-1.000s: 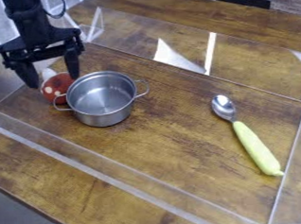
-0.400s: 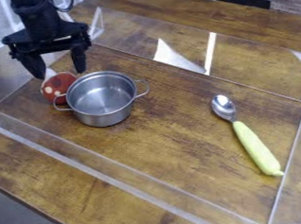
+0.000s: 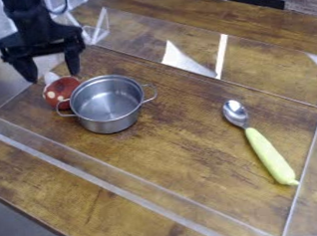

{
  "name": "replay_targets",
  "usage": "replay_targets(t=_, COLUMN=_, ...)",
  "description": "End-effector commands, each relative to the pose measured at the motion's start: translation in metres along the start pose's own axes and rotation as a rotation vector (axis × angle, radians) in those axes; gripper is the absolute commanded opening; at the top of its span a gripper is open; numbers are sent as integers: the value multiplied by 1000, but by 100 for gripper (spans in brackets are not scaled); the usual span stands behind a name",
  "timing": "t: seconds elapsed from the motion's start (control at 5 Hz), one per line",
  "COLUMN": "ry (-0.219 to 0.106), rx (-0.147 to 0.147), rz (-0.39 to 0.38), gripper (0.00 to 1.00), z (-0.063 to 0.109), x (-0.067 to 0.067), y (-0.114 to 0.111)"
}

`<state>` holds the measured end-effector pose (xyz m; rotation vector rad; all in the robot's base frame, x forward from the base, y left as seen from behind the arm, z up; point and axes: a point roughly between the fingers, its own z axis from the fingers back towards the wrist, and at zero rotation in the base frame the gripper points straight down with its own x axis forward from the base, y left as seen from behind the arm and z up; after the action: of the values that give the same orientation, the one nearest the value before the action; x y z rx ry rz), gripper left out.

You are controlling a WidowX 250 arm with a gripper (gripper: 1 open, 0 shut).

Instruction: Put the mushroom in the silver pot

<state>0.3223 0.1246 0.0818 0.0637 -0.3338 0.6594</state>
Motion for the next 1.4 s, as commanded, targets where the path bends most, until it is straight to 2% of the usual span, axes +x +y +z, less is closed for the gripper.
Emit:
replay_targets(t=0.0, ry=-22, rx=26, rz=41, gripper=100, z=-5, x=3, y=-6)
replay_targets(t=0.2, ry=-9, rx=52, rz=82, gripper=100, z=-18, x=1, y=-11)
replay_targets(t=0.4, ry=-6, rx=60, rz=102, gripper=0, z=-21, x=4, y=-18)
replay_targets(t=0.6, ry=-9, rx=66, rz=116, gripper=0, z=-18, x=9, y=-26)
replay_targets(t=0.8, ry=3, rx=68, rz=109, gripper=100, z=-9, x=11, y=-37)
replay_targets(t=1.0, ry=18, rx=42, rz=28, gripper=100, z=-7, x=12, y=-38)
replay_targets(t=1.2, ry=25, rx=36, rz=0, gripper=0, z=-11, x=12, y=-36)
